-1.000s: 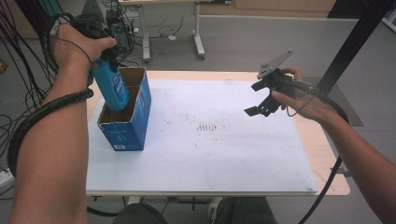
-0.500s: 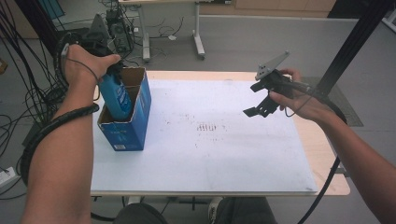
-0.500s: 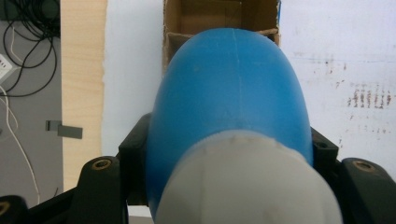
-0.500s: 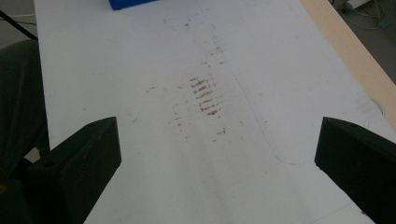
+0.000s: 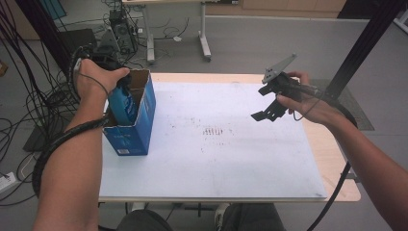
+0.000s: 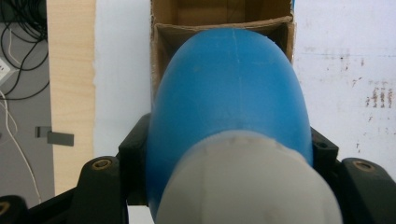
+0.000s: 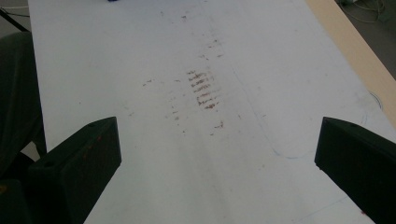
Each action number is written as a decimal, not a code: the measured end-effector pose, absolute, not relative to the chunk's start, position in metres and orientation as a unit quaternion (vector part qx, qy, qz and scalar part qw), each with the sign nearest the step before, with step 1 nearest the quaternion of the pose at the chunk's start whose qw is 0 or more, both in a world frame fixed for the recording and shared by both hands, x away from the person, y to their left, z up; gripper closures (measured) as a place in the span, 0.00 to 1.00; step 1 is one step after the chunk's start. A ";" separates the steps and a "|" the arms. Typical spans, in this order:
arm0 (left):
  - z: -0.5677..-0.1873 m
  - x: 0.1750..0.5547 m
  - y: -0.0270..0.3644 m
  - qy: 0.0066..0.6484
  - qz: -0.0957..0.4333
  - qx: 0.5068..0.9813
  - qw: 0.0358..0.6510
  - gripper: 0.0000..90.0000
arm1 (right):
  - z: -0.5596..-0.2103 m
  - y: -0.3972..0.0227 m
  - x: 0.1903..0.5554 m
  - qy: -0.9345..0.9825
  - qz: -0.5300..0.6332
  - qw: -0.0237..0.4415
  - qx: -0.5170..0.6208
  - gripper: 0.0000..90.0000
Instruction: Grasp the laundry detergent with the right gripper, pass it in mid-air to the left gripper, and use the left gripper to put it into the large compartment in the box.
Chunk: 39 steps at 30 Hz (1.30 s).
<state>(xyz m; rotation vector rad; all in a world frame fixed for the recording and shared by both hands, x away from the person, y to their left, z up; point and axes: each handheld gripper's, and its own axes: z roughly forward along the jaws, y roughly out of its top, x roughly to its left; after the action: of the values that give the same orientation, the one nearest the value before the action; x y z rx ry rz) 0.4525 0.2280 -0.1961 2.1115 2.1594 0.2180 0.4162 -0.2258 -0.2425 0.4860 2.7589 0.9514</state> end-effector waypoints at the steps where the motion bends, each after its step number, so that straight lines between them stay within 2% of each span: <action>1: -0.198 0.453 0.228 0.712 0.071 0.696 0.057 0.42 | -0.242 -0.226 0.416 0.929 0.320 0.092 0.164 0.00; 17: -0.240 0.457 0.222 0.704 0.065 0.706 0.046 0.42 | -0.246 -0.233 0.418 0.929 0.315 0.093 0.172 0.00; 39: -0.269 0.455 0.227 0.694 0.068 0.715 0.040 0.42 | -0.244 -0.239 0.419 0.930 0.304 0.105 0.176 0.00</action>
<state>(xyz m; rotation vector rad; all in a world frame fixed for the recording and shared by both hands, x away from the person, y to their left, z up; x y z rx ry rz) 0.4546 0.2270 -0.2686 2.1914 2.1279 0.2070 0.4190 -0.2385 -0.2442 0.5178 2.7424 0.8960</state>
